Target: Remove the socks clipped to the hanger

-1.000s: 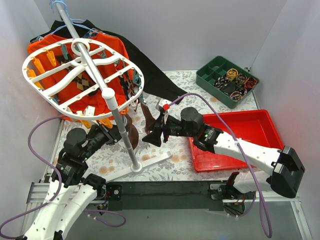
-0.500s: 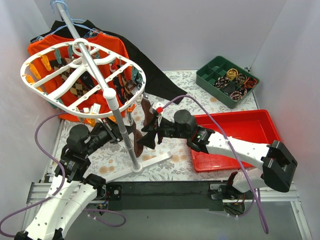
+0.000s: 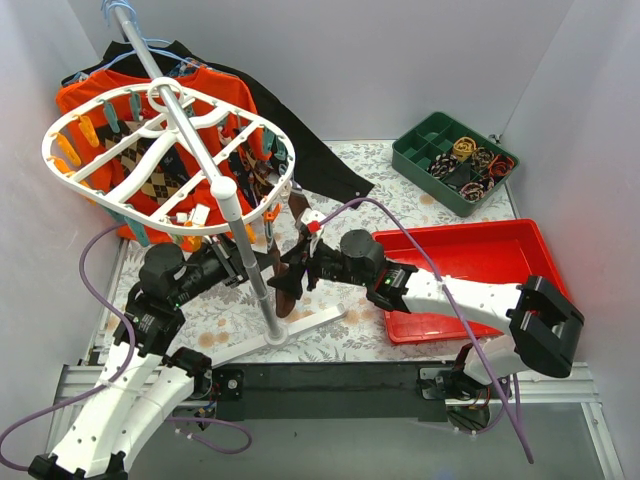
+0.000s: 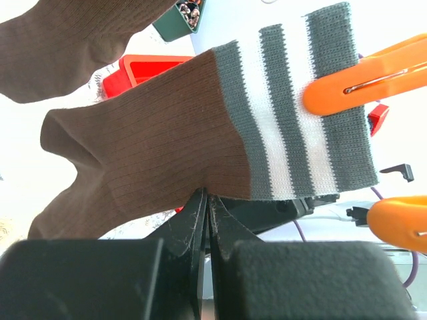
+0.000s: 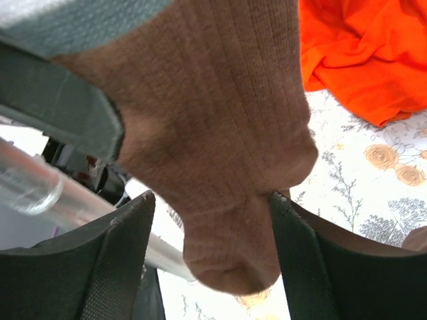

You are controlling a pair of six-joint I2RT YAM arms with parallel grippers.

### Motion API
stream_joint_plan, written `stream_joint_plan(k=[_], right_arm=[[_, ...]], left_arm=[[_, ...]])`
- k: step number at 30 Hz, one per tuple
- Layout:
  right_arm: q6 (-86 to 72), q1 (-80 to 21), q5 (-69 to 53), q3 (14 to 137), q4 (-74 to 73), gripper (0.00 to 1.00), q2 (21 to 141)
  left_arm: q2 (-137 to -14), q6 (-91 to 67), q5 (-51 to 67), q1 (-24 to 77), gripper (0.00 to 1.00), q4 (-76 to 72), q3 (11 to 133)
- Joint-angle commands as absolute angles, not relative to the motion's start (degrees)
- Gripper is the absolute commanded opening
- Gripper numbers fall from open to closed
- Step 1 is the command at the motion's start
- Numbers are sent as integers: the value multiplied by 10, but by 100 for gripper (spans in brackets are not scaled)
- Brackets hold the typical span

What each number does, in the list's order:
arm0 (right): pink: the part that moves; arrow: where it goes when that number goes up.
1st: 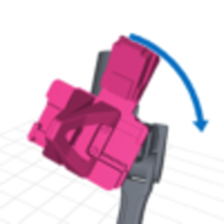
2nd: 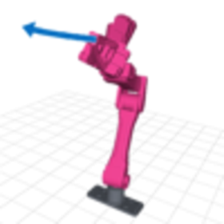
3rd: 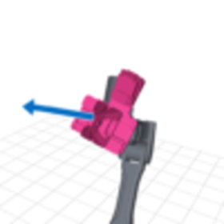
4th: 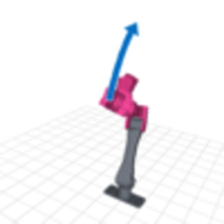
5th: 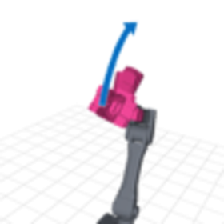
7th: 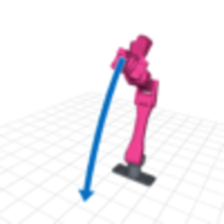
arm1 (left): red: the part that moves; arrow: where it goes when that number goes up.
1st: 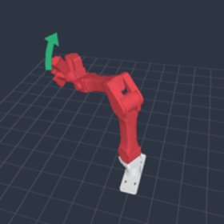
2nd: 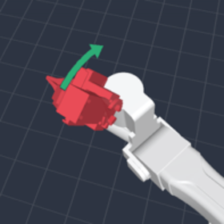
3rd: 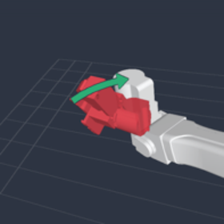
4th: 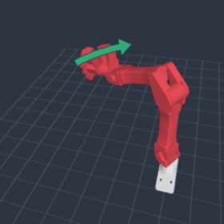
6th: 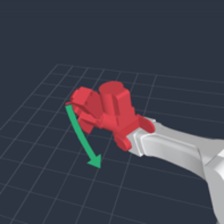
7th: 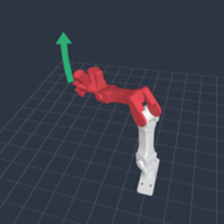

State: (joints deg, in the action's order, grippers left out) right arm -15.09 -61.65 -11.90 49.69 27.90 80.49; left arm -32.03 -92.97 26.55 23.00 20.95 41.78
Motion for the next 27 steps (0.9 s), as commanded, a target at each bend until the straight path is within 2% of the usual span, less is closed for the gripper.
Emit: stream_joint_plan(k=[1, 4, 5, 6, 7, 8, 10, 14, 17, 24, 27], right_arm=[[-163, -621, -80, 504, 342, 72, 809], [-168, -621, -76, 512, 345, 46, 810], [-169, -621, -84, 512, 344, 33, 809], [-173, -621, -87, 511, 345, 28, 808], [-173, -621, -91, 511, 344, 23, 807], [-175, -621, -101, 511, 344, 14, 806], [-175, -621, -109, 506, 344, 4, 803], [-176, -622, -127, 503, 341, 1, 794], [-173, -624, -141, 507, 332, 1, 786], [-160, -635, -139, 535, 290, 1, 795], [-167, -637, -145, 536, 287, 1, 791]], left_arm=[[-311, -941, 288, 231, 0, 206, 432], [-309, -939, 289, 231, 0, 209, 436], [-309, -938, 287, 231, 0, 212, 437], [-308, -935, 284, 231, 1, 216, 439], [-311, -930, 282, 231, 11, 223, 441], [-312, -929, 276, 231, 19, 228, 443], [-314, -925, 276, 231, 38, 233, 443], [-314, -913, 267, 231, 61, 239, 446], [-316, -901, 249, 231, 71, 246, 451], [-345, -860, 258, 231, 72, 240, 465], [-336, -840, 243, 231, 67, 252, 473]])
